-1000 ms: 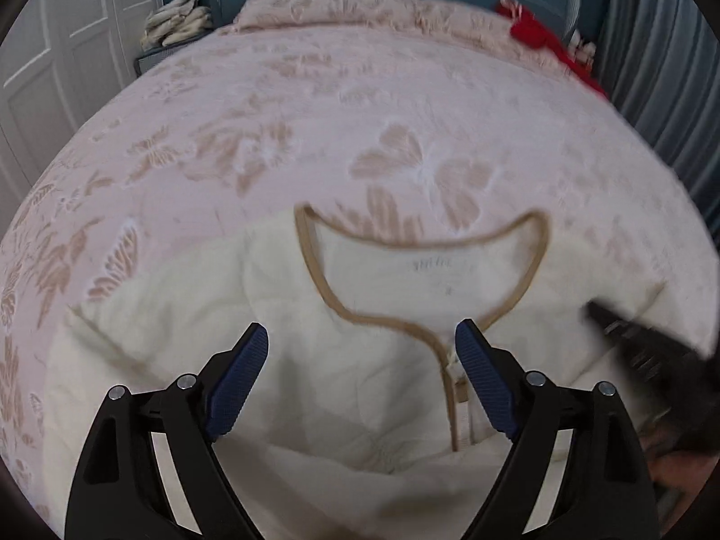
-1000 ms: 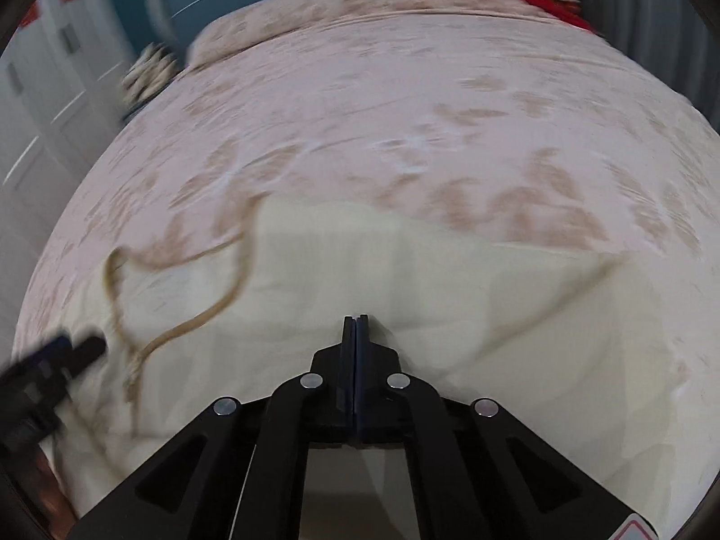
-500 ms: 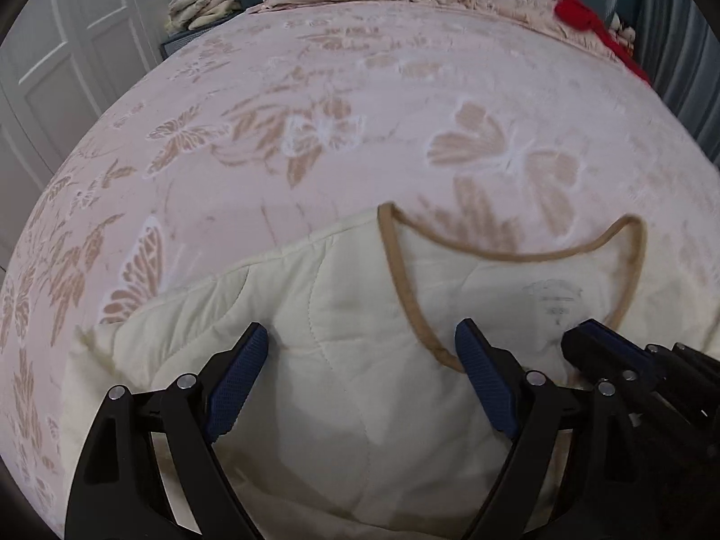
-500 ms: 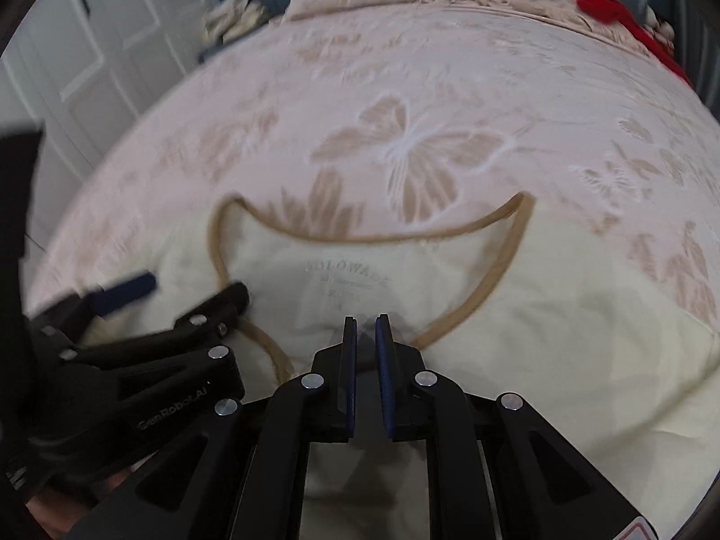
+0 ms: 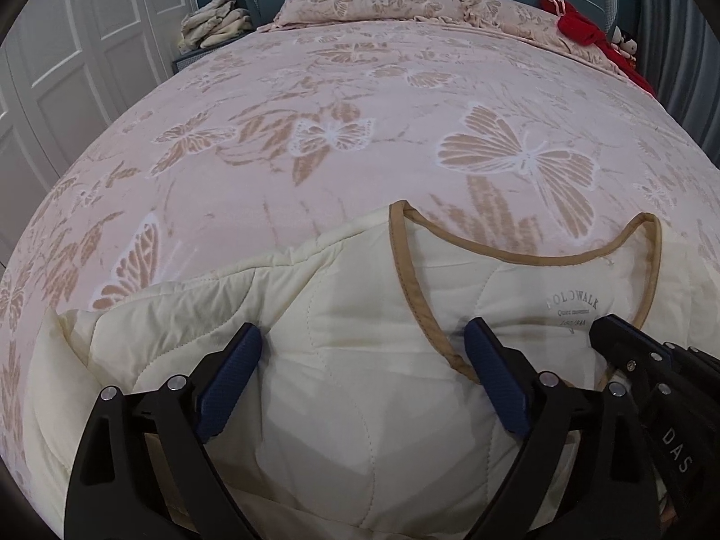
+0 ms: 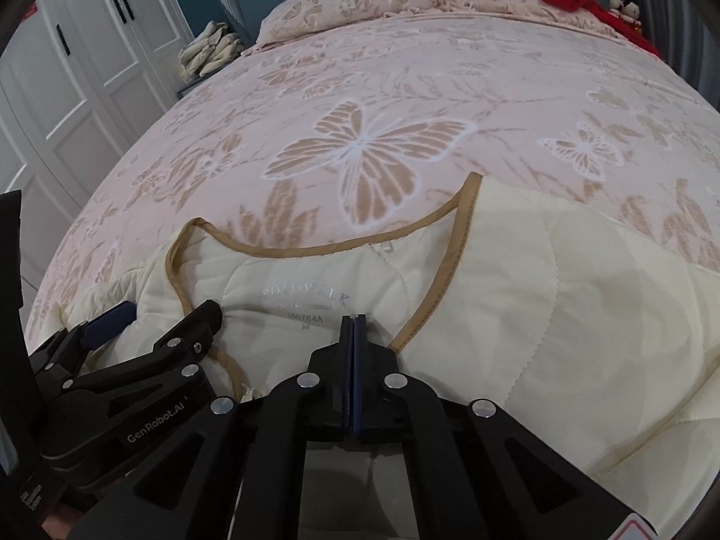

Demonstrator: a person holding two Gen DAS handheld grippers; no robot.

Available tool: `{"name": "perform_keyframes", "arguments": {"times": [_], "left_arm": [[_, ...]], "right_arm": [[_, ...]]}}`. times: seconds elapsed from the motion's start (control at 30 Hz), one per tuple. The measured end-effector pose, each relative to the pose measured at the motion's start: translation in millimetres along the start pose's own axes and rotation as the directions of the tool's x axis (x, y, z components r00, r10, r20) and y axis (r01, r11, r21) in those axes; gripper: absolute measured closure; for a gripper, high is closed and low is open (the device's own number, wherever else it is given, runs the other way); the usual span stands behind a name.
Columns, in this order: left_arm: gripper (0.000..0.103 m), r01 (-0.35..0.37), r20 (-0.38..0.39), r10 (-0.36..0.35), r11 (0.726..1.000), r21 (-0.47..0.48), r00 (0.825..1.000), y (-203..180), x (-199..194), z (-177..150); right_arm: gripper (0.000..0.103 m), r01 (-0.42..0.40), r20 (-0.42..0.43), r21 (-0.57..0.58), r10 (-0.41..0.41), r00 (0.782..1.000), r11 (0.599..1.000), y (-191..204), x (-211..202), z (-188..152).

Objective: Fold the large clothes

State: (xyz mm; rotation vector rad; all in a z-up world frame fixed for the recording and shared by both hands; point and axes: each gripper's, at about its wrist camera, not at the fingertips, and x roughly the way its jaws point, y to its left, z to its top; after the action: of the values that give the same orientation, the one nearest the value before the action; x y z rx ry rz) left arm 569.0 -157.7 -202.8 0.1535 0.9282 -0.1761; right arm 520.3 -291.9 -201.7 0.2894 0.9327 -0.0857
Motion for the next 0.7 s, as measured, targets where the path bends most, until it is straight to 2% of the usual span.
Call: {"name": "perform_keyframes", "arguments": {"times": [0.1,0.17,0.2,0.27,0.3,0.33,0.43,0.53,0.6,0.63,0.7], "left_arm": [[0.013,-0.014,0.012,0.014,1.000,-0.014,1.000,2.8,-6.6,0.3],[0.013,-0.027,0.028,0.029,0.997,-0.066,0.999,16.7,-27.3,-1.6],[0.013,-0.008,0.053,0.013,0.996,-0.091,0.999,25.5,-41.2,-5.0],[0.011,0.046,0.106,-0.033,0.990,-0.131,0.994,56.5,-89.7,-23.9],[0.009,0.054,0.105,-0.040,0.990,-0.134,0.994,67.5,-106.5,-33.9],[0.008,0.081,0.094,-0.068,0.987,-0.141,0.993,86.6,-130.5,-52.5],[0.006,0.138,0.028,-0.135,0.976,-0.171,0.990,138.9,-188.9,-120.4],[0.006,0.129,-0.056,-0.143,0.971,-0.203,0.988,179.0,-234.3,-198.0],[0.006,0.121,-0.127,-0.158,0.959,-0.255,0.979,202.5,-261.0,-255.6],[0.006,0.134,-0.146,-0.181,0.949,-0.287,0.973,207.3,-267.7,-272.2],[0.006,0.180,-0.186,-0.273,0.898,-0.401,0.944,219.5,-275.3,-311.2]], "right_arm": [[0.103,0.028,0.041,0.019,-0.029,0.999,0.999,-2.8,-11.4,1.4],[0.092,0.044,0.088,0.029,-0.046,0.995,0.999,-3.8,-35.6,-0.7],[0.087,0.046,0.135,0.030,-0.050,0.990,0.998,-5.4,-63.0,-6.6],[0.073,0.014,0.170,0.017,-0.016,0.985,1.000,-12.4,-107.8,-23.4],[0.057,-0.003,0.180,0.014,0.001,0.984,1.000,-20.6,-142.5,-42.3],[0.046,0.000,0.185,0.017,-0.003,0.983,1.000,-28.3,-165.2,-57.0],[0.030,-0.005,0.155,0.062,-0.005,0.988,0.998,-69.7,-252.2,-132.6],[0.025,0.045,0.041,0.117,-0.051,0.998,0.992,-108.0,-307.6,-207.3],[0.025,0.094,-0.064,0.168,-0.084,0.994,0.981,-132.3,-337.0,-262.0],[0.025,0.096,-0.089,0.207,-0.079,0.993,0.974,-141.0,-345.9,-282.1],[0.025,0.086,-0.128,0.295,-0.050,0.991,0.952,-154.6,-357.3,-320.4]]}}
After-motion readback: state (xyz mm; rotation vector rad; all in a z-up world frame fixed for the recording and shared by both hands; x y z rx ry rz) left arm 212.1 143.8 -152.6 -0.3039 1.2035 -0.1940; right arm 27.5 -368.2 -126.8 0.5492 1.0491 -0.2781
